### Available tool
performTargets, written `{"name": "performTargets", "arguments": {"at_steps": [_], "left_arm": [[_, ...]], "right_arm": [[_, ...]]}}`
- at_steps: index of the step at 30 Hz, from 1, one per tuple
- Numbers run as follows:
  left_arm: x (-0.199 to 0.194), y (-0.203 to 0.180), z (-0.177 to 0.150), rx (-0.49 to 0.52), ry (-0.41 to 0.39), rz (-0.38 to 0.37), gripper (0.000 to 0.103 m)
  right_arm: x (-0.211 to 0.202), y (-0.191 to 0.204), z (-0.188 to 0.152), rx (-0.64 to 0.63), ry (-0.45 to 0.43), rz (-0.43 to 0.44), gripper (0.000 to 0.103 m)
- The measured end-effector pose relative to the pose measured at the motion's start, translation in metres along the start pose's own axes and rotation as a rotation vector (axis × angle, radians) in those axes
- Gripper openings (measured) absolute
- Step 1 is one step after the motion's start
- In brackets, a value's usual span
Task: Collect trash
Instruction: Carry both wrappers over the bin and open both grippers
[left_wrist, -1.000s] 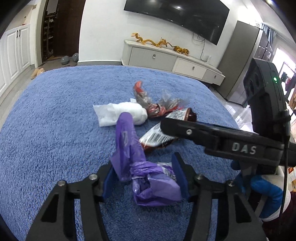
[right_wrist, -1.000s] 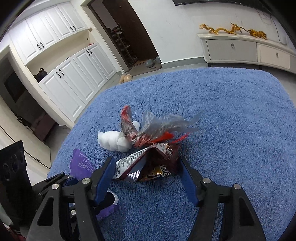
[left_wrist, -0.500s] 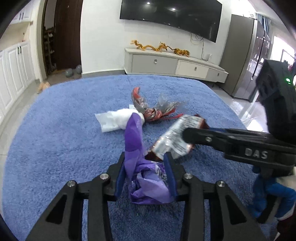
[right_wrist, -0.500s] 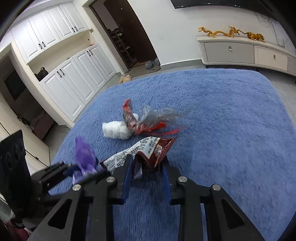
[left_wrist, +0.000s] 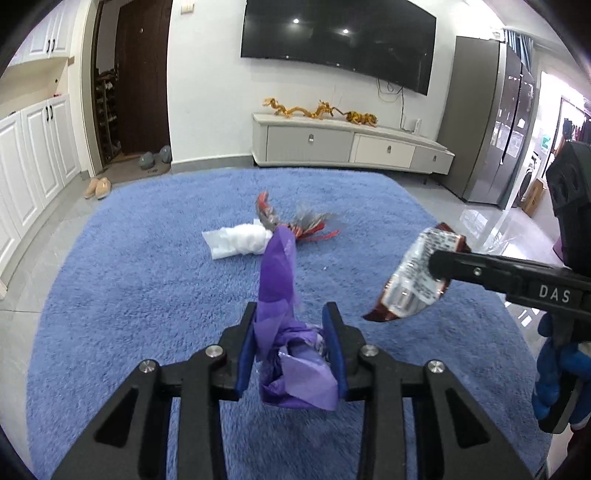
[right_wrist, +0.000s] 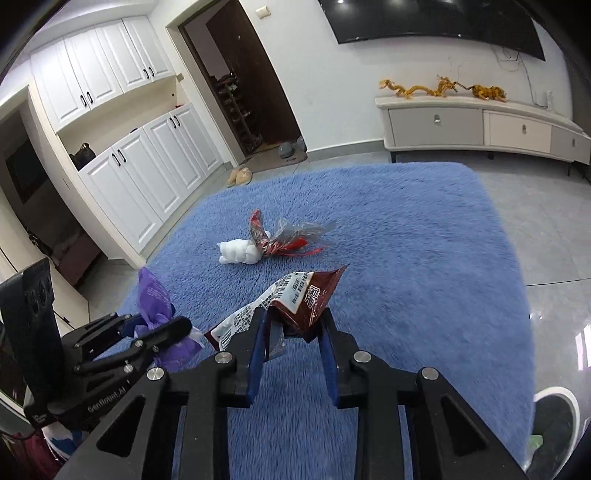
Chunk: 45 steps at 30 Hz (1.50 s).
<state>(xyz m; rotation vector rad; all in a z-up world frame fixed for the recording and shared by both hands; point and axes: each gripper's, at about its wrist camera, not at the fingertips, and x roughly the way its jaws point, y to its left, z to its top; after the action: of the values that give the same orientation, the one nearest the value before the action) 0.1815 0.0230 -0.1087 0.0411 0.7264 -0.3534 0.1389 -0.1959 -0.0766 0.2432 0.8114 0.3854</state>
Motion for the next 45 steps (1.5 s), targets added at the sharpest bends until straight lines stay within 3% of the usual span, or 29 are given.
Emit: {"name": "performTargets", "arguments": {"at_steps": [6, 10, 16, 24, 30, 38, 45], "left_arm": [[-0.036, -0.015, -0.002, 0.001, -0.046, -0.004, 0.031], [-0.060, -0.023, -0.002, -0.021, -0.069, -0.065, 0.031], [-0.091, -0.047, 0.004, 0.000, -0.108, -0.080, 0.030], [-0.110, -0.089, 0.019, 0.047, -0.114, -0.116, 0.030], [-0.094, -0.151, 0.034, 0.142, -0.075, -0.171, 0.030], [-0.039, -0.249, 0.048, 0.246, 0.013, -0.293, 0.030], [0.015, -0.325, 0.049, 0.330, 0.096, -0.396, 0.031]], "right_arm": [[-0.045, 0.005, -0.012, -0.008, -0.051, -0.017, 0.025], [-0.077, 0.003, -0.022, -0.007, -0.093, -0.031, 0.025], [-0.128, -0.005, -0.034, -0.012, -0.175, -0.061, 0.025], [-0.182, -0.039, -0.058, -0.011, -0.260, -0.120, 0.025], [-0.210, -0.089, -0.079, 0.062, -0.311, -0.197, 0.025], [-0.242, -0.164, -0.111, 0.193, -0.362, -0.354, 0.025], [-0.234, -0.215, -0.138, 0.257, -0.290, -0.497, 0.025]]}}
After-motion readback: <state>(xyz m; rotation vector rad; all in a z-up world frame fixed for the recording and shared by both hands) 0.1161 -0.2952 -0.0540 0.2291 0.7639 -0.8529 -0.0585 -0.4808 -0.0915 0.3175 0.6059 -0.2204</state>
